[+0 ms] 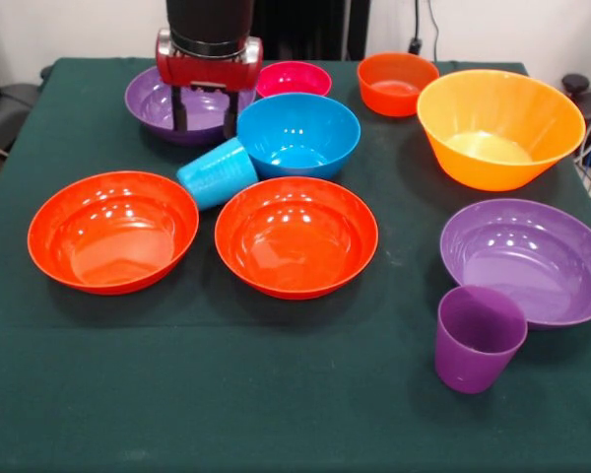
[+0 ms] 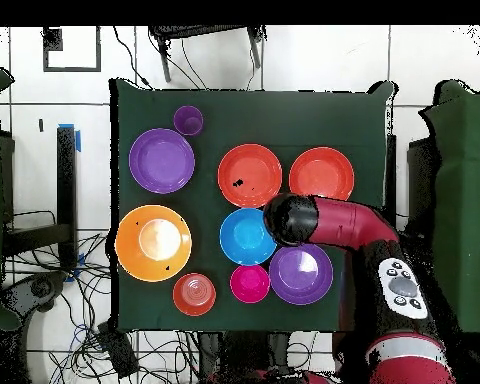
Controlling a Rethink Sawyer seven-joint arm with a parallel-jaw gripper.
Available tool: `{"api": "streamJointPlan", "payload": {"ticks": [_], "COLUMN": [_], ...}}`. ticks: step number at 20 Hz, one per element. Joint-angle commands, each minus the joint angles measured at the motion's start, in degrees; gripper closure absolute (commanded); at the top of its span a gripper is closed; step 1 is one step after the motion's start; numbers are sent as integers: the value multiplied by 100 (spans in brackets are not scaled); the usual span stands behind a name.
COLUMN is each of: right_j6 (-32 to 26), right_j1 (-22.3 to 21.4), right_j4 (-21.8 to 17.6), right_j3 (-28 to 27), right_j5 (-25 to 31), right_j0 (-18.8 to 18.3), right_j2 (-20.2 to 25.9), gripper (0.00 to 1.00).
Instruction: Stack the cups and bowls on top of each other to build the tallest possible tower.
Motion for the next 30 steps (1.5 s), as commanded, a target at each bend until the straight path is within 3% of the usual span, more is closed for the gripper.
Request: {"api": "streamJointPlan", "payload": {"ticks": [1, 12, 22, 30], "right_j6": [618, 438, 808, 1268], "right_j1": [74, 278, 446, 580], "right_j4": [115, -35, 153, 362], "right_j3": [-114, -409, -572, -712], "right_j5": [377, 26, -92, -236], "right_j0": [138, -32, 204, 598], "right_j2": [110, 82, 71, -114], "gripper": [0, 0, 0, 0]}}
